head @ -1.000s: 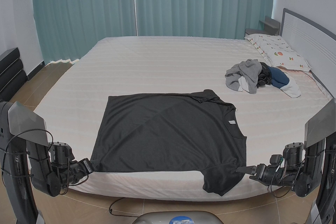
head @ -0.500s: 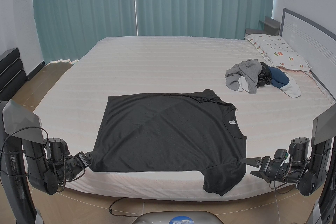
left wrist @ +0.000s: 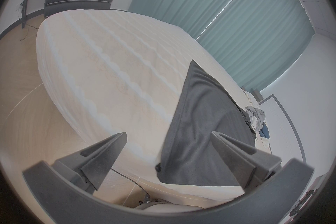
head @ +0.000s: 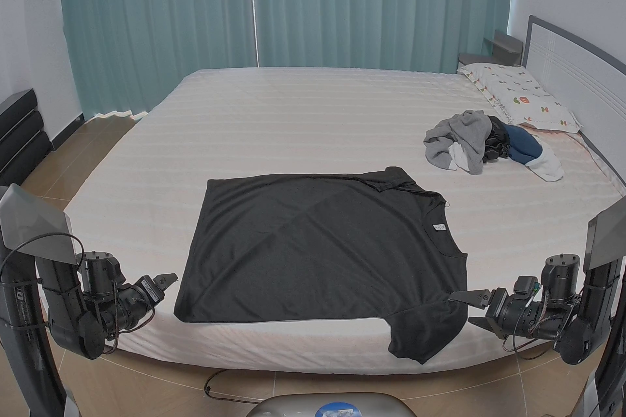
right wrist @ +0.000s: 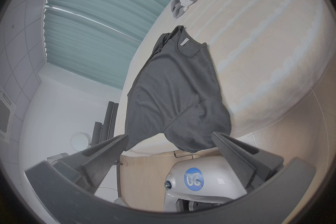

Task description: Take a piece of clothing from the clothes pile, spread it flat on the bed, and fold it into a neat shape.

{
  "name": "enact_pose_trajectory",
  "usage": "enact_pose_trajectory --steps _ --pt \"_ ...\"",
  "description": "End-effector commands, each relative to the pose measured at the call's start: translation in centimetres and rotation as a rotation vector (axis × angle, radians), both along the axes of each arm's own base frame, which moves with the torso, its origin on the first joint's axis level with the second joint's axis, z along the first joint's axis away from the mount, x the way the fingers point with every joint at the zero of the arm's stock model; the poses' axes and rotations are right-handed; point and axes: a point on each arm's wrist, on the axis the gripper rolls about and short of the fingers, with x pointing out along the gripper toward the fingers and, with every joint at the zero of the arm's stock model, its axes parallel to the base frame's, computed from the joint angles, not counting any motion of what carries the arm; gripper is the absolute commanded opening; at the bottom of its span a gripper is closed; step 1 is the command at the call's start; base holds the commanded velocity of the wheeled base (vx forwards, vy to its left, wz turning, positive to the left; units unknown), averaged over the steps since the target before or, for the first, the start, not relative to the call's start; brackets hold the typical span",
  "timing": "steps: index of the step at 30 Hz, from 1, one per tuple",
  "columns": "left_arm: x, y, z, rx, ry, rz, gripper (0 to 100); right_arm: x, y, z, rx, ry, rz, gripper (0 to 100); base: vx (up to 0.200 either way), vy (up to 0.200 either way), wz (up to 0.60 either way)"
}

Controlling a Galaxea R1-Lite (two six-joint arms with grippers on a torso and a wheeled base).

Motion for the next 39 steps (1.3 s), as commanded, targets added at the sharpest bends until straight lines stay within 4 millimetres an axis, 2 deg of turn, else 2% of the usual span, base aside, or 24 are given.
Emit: enact_pose_trajectory --steps 1,5,20,25,33,37,38,39 --pt "0.0 0.0 0.0 0.0 -0.002 0.0 100 0.1 0.0 0.2 0.002 -0.019 0.0 100 0.0 0.0 0.0" --pt "-0.1 -0.2 0.1 0.015 -0.011 -0.012 100 0.3 0.1 0.3 0.002 -0.027 0.004 100 0.0 0.0 0.0" --pt "-0.1 -0.5 0.1 0.019 -0.024 -0.027 100 0.3 0.3 0.8 0.004 -0.054 0.011 100 0.2 0.0 0.0" --pt "-0.1 -0.5 0.1 0.014 -0.022 -0.026 100 0.5 0.4 0.9 0.001 -0.064 0.015 100 0.0 0.0 0.0" --pt "-0.1 -0.6 0.1 -0.003 -0.023 -0.02 100 3.3 1.8 1.7 -0.004 -0.18 0.01 100 0.0 0.0 0.0" --pt "-0.1 -1.2 0.1 -0.007 -0.022 -0.039 100 6.5 2.8 1.9 -0.013 -0.218 -0.005 100 0.0 0.0 0.0" --pt "-0.1 -1.2 0.1 -0.007 -0.022 -0.039 100 6.5 2.8 1.9 -0.013 -0.218 -0.005 100 0.0 0.0 0.0" --pt "-0.1 -1.4 0.1 -0.013 -0.022 -0.045 100 8.7 3.3 2.1 -0.021 -0.23 -0.026 100 0.0 0.0 0.0"
